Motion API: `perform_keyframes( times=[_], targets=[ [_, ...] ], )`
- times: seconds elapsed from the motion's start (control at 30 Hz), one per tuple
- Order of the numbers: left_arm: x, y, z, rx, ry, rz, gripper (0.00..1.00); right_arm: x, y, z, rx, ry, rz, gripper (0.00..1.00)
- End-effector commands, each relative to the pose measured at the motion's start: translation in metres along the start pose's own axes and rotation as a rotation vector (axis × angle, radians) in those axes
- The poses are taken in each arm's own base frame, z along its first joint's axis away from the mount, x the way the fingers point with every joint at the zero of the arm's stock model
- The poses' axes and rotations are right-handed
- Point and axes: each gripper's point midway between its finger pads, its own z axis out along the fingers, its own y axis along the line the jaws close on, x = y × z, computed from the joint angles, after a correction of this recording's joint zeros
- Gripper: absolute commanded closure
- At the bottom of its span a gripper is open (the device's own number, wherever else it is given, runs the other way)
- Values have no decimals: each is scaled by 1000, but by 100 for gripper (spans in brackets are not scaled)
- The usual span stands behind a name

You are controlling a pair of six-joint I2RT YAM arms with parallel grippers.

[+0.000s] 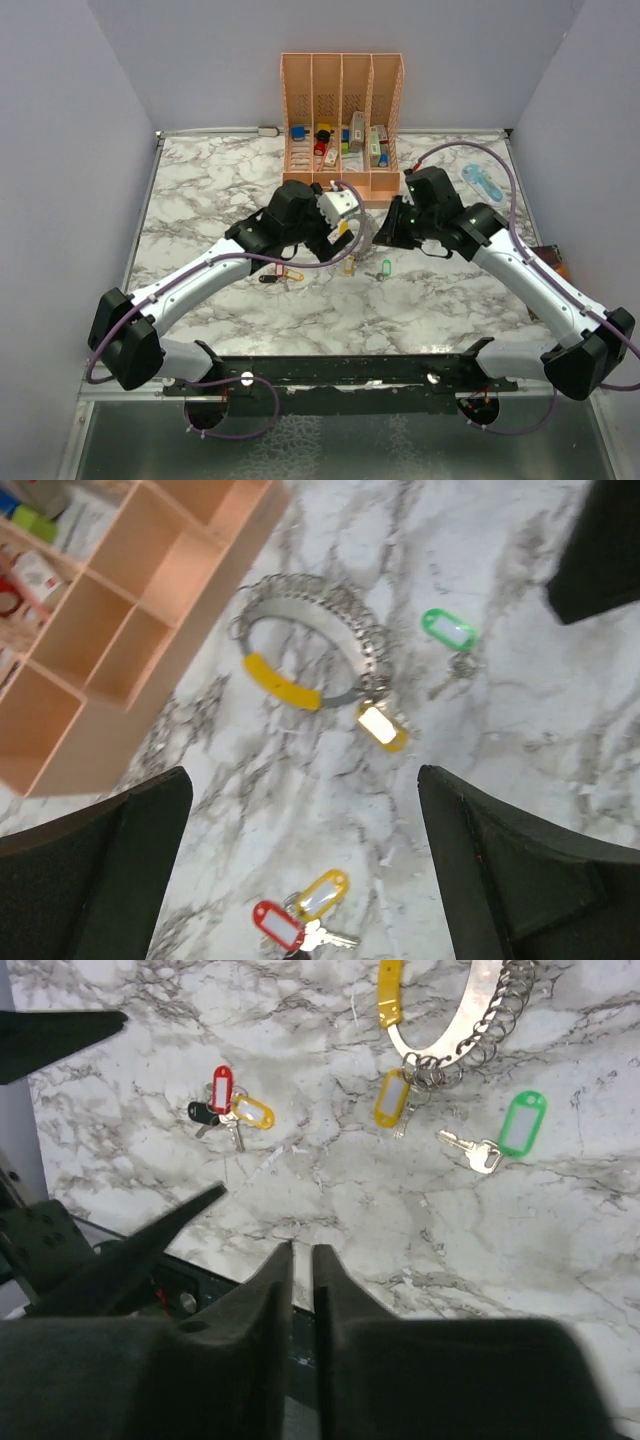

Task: Put the keys on the keyring

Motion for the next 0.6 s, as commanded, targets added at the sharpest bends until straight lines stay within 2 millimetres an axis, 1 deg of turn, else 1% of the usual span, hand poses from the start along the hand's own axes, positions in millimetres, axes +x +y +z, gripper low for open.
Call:
perform_keyframes(
  times=[0.0,0.03,0.07,0.1,0.17,0.23,0.27,0.4,0.47,0.57],
  targets=[
    [20,54,-7,-202,28,24,1,-2,-17,27,39,-29,-110,72],
    [28,59,-5,-201,47,5,1,4,-22,37,48,-1,-135,61],
    [34,64,-3,-200,53,-3,1,8,-28,48,69,26,-156,56],
    [39,69,-3,-209,51,-3,1,9,-34,57,98,50,-174,54],
    [39,81,-5,-236,24,27,1,12,-40,74,129,93,-206,54],
    [36,87,-6,-242,7,62,1,13,-38,88,106,117,-236,55],
    [37,90,-5,-239,10,74,1,13,-37,103,96,127,-253,61],
    [46,95,-4,-240,27,49,1,7,-50,118,179,140,-279,61],
    [48,94,-3,-232,23,39,1,3,-54,125,210,147,-295,61],
    [49,93,-2,-226,13,38,1,6,-62,137,235,171,-320,62]
  ],
)
